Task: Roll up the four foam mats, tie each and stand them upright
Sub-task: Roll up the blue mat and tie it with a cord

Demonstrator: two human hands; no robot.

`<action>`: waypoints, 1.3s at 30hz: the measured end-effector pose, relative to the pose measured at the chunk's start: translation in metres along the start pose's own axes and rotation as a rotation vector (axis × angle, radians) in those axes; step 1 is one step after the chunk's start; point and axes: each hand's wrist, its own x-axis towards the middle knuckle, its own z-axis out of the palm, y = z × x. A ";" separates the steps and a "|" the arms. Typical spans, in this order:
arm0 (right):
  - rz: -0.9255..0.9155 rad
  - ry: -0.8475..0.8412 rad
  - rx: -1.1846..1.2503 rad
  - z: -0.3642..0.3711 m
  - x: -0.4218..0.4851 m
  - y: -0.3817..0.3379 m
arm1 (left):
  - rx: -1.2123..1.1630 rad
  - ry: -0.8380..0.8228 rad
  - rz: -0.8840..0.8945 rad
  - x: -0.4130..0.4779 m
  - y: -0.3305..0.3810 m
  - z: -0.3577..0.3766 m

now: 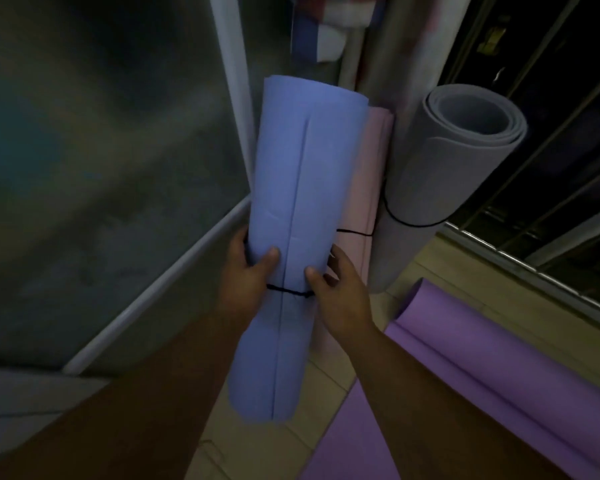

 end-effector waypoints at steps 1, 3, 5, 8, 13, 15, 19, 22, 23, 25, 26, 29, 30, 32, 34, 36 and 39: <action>0.003 -0.009 -0.008 -0.004 0.011 0.007 | 0.001 0.011 -0.015 0.009 -0.006 0.007; 0.026 -0.031 -0.022 -0.011 0.031 0.020 | 0.010 0.021 -0.039 0.025 -0.020 0.016; 0.037 -0.054 -0.035 -0.016 0.048 0.030 | 0.017 0.025 -0.050 0.039 -0.034 0.023; 0.043 -0.077 -0.071 -0.017 0.070 0.043 | 0.015 0.028 -0.073 0.055 -0.051 0.035; 0.108 -0.129 -0.089 -0.021 0.096 0.062 | 0.083 0.011 -0.100 0.072 -0.068 0.051; 0.151 -0.150 -0.110 -0.022 0.100 0.067 | 0.136 -0.001 -0.106 0.076 -0.072 0.053; 0.191 -0.141 -0.136 -0.024 0.097 0.061 | 0.207 0.004 -0.137 0.075 -0.071 0.054; 0.197 -0.131 -0.145 -0.026 0.091 0.046 | 0.225 0.026 -0.163 0.067 -0.065 0.054; 0.196 -0.126 -0.153 -0.027 0.088 0.041 | 0.229 0.030 -0.172 0.064 -0.061 0.054; 0.191 -0.122 -0.167 -0.031 0.083 0.032 | 0.254 0.031 -0.187 0.055 -0.053 0.054; 0.184 -0.114 -0.183 -0.032 0.079 0.028 | 0.279 0.030 -0.187 0.050 -0.049 0.054; 0.158 -0.063 -0.224 -0.034 0.062 0.013 | 0.268 -0.002 -0.190 0.034 -0.036 0.049; 0.155 -0.045 -0.233 -0.035 0.055 0.009 | 0.237 -0.026 -0.200 0.028 -0.033 0.047; 0.157 -0.019 -0.243 -0.036 0.038 -0.002 | 0.210 -0.052 -0.180 0.017 -0.027 0.042; 0.144 -0.010 -0.290 -0.035 0.020 -0.014 | 0.195 -0.057 -0.155 0.005 -0.023 0.034; 0.111 0.008 -0.343 -0.032 0.000 -0.025 | 0.186 -0.073 -0.131 -0.011 -0.014 0.026; 0.097 0.056 -0.358 -0.023 -0.037 -0.044 | 0.157 -0.095 -0.099 -0.045 0.013 0.011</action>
